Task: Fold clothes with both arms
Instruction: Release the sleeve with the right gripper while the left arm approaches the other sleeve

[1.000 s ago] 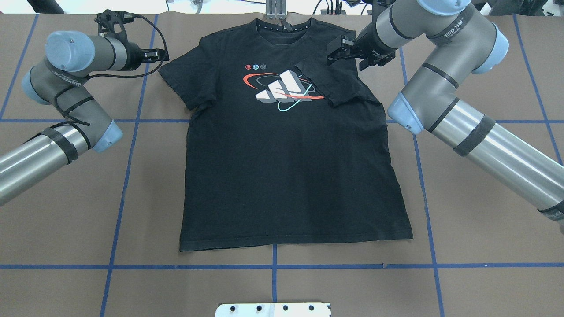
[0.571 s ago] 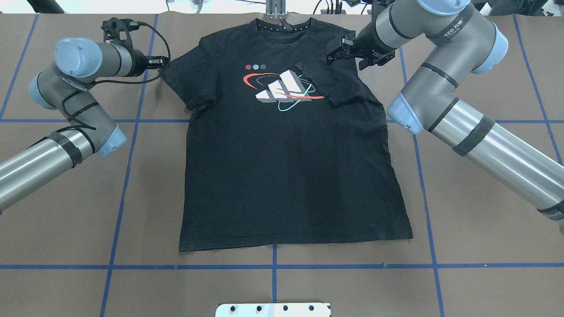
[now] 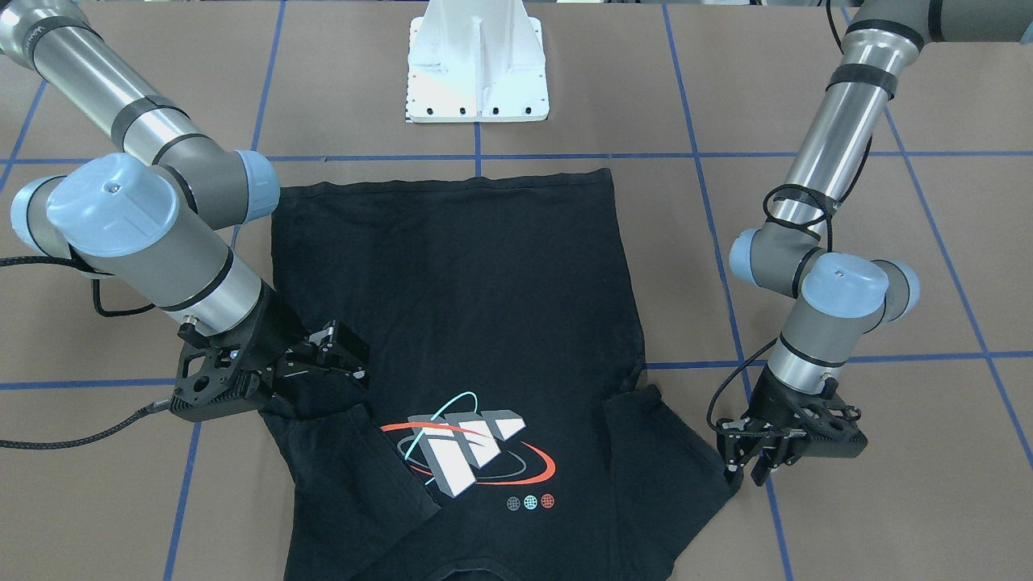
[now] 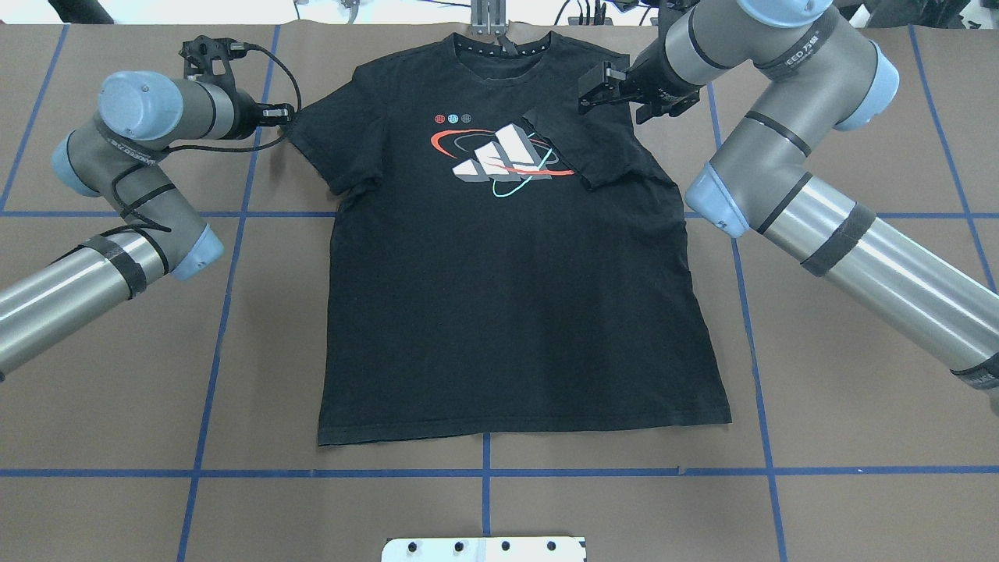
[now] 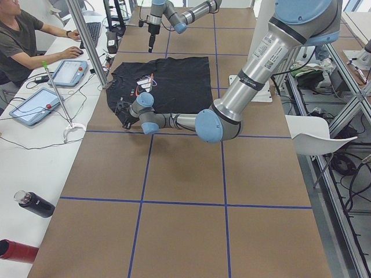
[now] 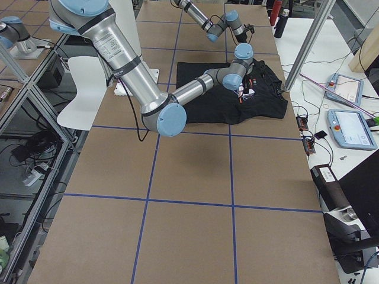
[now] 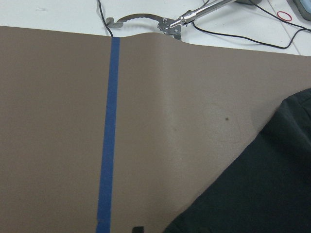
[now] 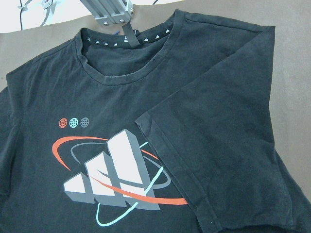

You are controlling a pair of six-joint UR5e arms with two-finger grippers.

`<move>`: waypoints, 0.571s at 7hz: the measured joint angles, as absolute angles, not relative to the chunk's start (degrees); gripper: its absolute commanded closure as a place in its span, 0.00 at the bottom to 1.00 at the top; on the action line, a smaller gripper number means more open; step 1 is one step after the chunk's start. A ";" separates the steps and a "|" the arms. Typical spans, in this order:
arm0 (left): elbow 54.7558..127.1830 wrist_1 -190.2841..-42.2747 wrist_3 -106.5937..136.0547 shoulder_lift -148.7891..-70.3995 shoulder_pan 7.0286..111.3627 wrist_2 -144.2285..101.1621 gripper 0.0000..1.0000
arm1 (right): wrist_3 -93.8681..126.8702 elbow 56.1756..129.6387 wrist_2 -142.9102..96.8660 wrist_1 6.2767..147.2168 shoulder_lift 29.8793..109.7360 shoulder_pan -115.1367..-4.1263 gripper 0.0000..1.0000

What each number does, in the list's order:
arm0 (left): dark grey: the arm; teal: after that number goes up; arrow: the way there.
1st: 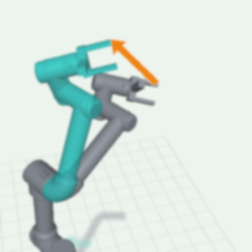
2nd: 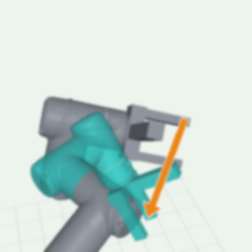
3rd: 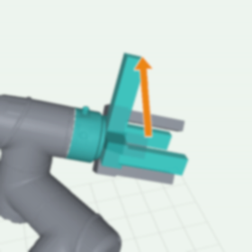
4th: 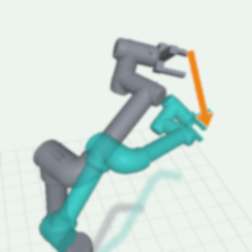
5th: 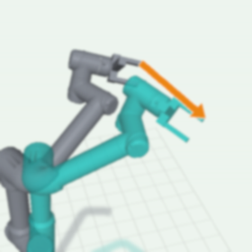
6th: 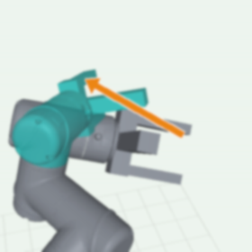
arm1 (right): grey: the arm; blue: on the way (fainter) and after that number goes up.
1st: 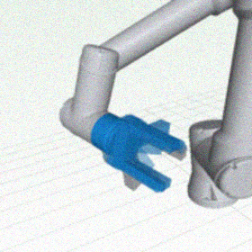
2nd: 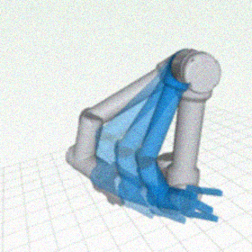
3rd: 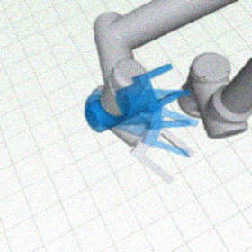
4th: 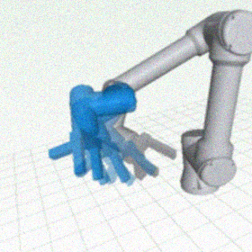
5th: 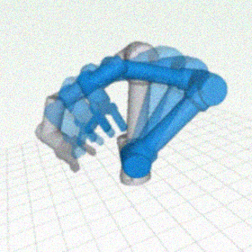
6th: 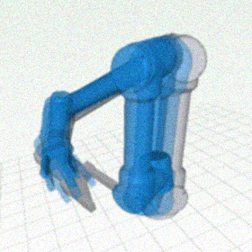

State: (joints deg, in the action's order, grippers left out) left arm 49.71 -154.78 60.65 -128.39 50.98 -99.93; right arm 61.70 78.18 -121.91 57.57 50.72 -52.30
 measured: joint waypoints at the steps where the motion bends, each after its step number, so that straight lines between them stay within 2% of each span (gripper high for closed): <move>1: 49.58 -154.78 60.62 -128.46 50.98 -99.93 0.54 | 61.70 78.15 -121.91 57.57 50.72 -52.29 0.00; 3: 48.64 -154.74 60.55 -129.11 50.87 -99.93 0.56 | 61.70 78.14 -121.85 57.57 50.71 -52.29 0.01; 4: 48.23 -154.74 60.52 -129.49 50.71 -99.93 0.62 | 61.70 78.14 -121.83 57.57 50.71 -52.29 0.01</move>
State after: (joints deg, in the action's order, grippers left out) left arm 48.23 -154.74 60.52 -129.49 50.71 -99.93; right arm 61.70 78.14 -121.83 57.57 50.71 -52.29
